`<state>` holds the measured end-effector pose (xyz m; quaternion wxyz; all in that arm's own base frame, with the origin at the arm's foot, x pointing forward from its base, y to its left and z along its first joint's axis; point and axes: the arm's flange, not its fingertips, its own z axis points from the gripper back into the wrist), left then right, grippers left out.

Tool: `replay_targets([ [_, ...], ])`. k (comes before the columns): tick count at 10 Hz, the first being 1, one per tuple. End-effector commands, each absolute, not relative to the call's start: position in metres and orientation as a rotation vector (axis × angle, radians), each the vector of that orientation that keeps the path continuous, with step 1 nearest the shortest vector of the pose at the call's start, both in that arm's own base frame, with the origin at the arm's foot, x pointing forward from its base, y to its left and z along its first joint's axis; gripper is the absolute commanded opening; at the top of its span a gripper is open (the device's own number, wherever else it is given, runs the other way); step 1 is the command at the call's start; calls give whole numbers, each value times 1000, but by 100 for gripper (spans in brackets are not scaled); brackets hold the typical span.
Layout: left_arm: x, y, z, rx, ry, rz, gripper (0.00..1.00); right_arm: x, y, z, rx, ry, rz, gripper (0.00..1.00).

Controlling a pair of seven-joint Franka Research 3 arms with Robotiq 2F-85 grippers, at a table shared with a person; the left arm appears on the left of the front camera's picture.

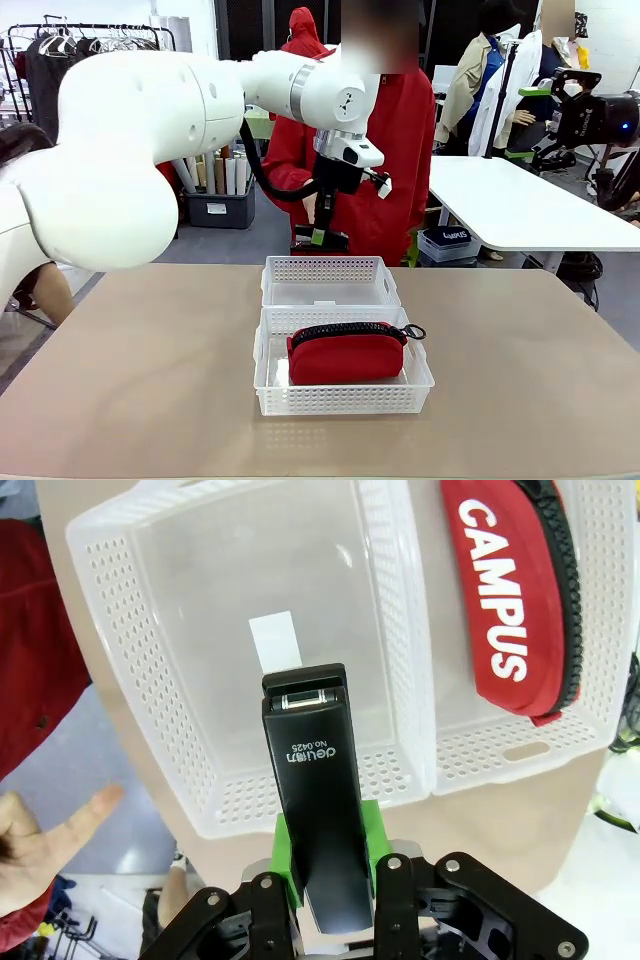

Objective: Distribute items into two baskets.
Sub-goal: Place the picked Stapler into the Organizing basket as instructed by the person.

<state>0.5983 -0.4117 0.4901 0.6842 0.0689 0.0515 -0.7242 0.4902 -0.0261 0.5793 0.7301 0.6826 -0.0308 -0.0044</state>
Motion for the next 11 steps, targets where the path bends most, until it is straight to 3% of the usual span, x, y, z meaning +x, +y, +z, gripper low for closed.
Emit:
replay_targets([
  [1,614,-424,476,121,87,-1574,0,488,-23,580,1500,-80,-15,100],
  [5,640,-457,431,118,28,-1540,0,488,-23,580,1500,-80,-15,100],
  [11,663,-468,381,137,124,-1553,0,488,-23,580,1500,-80,-15,100],
])
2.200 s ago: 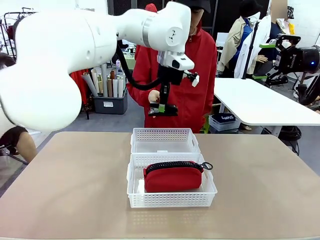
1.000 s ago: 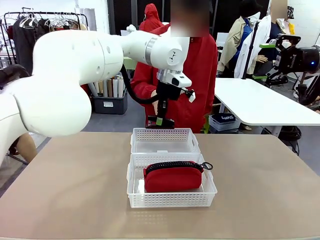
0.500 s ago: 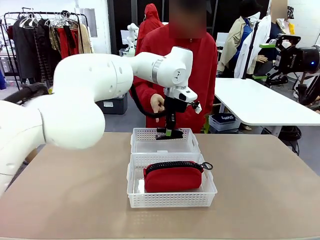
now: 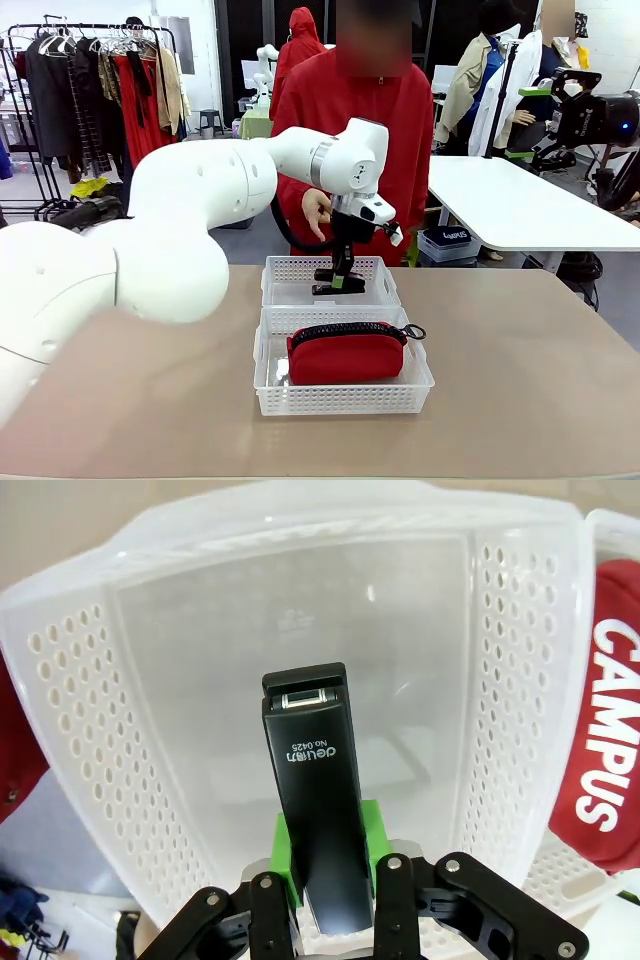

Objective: Distribute items into two baskets.
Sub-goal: Place the picked Stapler into the Organizing basket as instructed by the person.

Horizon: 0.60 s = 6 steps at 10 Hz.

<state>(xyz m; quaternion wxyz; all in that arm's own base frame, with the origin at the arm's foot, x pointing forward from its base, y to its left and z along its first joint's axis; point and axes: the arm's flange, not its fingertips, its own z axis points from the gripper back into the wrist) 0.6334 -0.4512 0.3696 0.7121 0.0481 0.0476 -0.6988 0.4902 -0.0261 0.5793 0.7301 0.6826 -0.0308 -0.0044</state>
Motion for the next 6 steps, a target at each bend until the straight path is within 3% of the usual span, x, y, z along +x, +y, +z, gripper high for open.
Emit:
replay_targets([
  [1,665,-467,374,133,127,-1554,0,488,-23,580,1500,-80,-15,100],
  [6,674,-460,356,122,142,-1548,0,488,-23,580,1500,-80,-15,100],
])
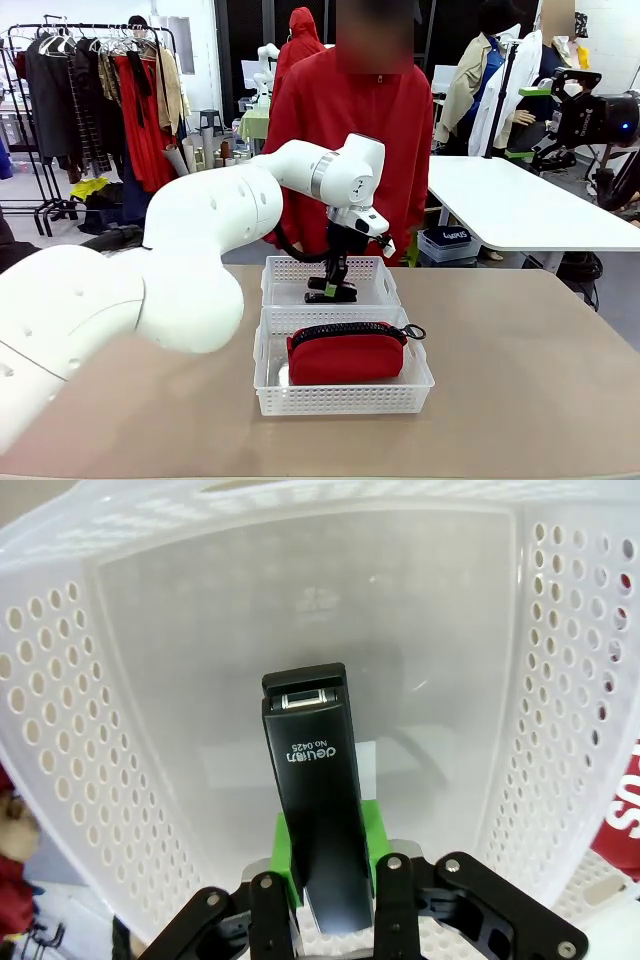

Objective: Distribute items into two baskets.
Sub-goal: Place the picked Stapler into the Organizing basket as instructed by the person.

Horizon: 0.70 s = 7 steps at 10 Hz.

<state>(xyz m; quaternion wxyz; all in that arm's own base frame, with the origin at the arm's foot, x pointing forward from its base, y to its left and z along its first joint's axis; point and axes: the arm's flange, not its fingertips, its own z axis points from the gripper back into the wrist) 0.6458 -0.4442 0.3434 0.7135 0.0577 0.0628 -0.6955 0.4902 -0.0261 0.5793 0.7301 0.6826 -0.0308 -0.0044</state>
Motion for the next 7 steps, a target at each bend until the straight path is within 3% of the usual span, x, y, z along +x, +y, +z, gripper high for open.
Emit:
replay_targets([
  [1,676,-458,354,123,146,-1547,2,488,-23,580,1500,-80,-15,100],
  [6,676,-455,352,128,159,-1534,98,488,-23,580,1500,-80,-15,100],
  [7,674,-453,353,127,157,-1533,100,488,-23,580,1500,-80,-15,100],
])
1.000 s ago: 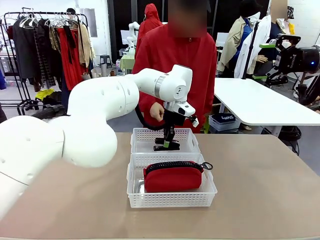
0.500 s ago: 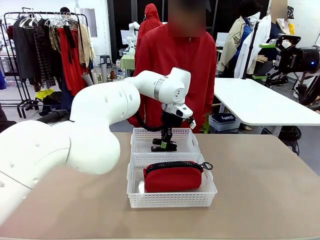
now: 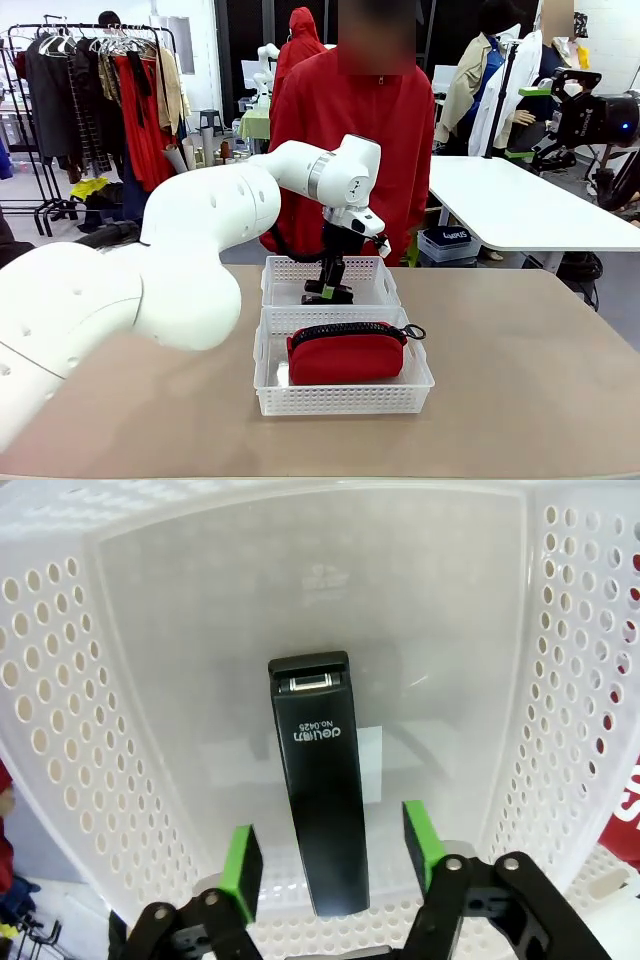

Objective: Distribute items into two baskets.
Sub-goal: Place the picked Stapler into the Organizing basket as instructed by the person.

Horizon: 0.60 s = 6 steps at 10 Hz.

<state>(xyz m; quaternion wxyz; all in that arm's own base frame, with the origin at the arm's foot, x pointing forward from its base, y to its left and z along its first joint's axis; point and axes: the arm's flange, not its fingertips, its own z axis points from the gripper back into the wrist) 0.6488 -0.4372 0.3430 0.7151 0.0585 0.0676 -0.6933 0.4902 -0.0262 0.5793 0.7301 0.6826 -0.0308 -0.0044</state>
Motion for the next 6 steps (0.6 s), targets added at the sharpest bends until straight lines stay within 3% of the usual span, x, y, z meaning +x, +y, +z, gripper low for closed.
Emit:
replay_targets([
  [1,672,-451,361,125,158,-1523,100,488,-23,580,1500,-80,-15,100],
  [6,645,-409,408,72,193,-1492,100,488,-23,580,1500,-80,-15,100],
])
